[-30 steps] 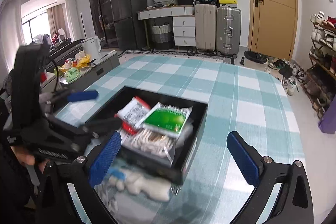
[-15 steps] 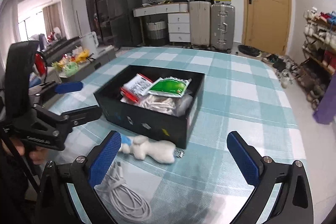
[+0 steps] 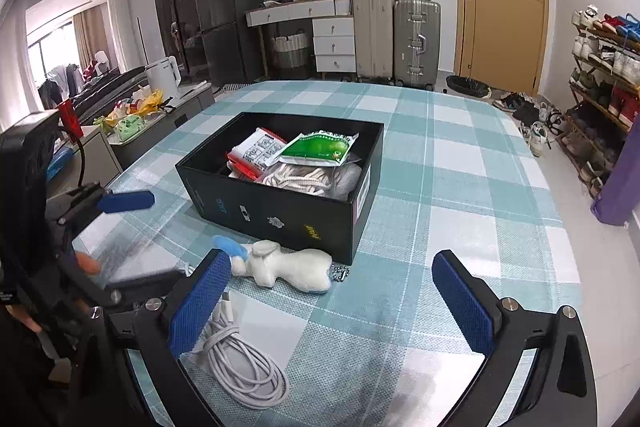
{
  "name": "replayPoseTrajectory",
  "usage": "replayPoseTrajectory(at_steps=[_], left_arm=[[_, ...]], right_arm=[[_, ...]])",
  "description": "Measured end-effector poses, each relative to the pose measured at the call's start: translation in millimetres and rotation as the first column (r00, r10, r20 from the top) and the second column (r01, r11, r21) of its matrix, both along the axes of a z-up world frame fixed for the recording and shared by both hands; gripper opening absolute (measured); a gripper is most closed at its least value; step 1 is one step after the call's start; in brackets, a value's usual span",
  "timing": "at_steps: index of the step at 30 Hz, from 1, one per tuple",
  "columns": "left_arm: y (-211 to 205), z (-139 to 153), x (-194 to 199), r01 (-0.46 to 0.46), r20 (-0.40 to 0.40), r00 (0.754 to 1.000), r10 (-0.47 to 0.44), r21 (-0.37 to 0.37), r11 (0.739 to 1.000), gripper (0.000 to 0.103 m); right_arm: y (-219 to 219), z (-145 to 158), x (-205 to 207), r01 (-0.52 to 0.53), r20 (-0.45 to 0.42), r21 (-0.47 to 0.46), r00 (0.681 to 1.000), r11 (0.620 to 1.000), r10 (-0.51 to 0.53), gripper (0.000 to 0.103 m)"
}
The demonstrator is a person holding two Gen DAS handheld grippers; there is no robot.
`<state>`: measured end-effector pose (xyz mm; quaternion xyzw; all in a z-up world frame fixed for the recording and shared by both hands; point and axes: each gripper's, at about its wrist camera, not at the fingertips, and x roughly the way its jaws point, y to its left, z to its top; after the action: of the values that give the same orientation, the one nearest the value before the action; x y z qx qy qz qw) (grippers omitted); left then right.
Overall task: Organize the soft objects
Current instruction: 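Move the left gripper down onto the coiled white cable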
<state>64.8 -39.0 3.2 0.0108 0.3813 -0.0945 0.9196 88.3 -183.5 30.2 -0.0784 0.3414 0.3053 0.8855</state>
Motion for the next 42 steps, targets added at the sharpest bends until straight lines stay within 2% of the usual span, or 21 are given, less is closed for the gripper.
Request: replayPoseTrajectory(at_steps=[7,14,30,38,42], left_arm=[[-17,-5,-9,0.106,-0.037,0.994,-0.104,0.053,0.993,0.103],[-24,-15,-11,0.163,-0.087,0.984,-0.156,0.073,0.984,0.103],[-48,-31,-9,0.149,-0.113,0.985,-0.127,0.216,0.965,0.103],[-48,-30,-10,0.151,-0.099,0.986,-0.132,0.21,0.966,0.102],[-43,-29,-17,0.184,-0.096,0.981,-0.168,0.188,0.965,0.09]], right_arm=[[1,-4,2,0.0,-0.014,-0.017,1.0,1.0,0.0,0.102],[3,-10,5,-0.002,-0.021,-0.04,1.0,0.999,0.001,0.102],[3,-16,9,-0.002,-0.046,-0.051,0.999,0.999,0.0,0.102],[3,-20,10,-0.002,-0.059,-0.052,0.998,0.999,-0.001,0.102],[4,-22,11,-0.005,-0.066,-0.053,0.998,0.999,0.001,0.102]])
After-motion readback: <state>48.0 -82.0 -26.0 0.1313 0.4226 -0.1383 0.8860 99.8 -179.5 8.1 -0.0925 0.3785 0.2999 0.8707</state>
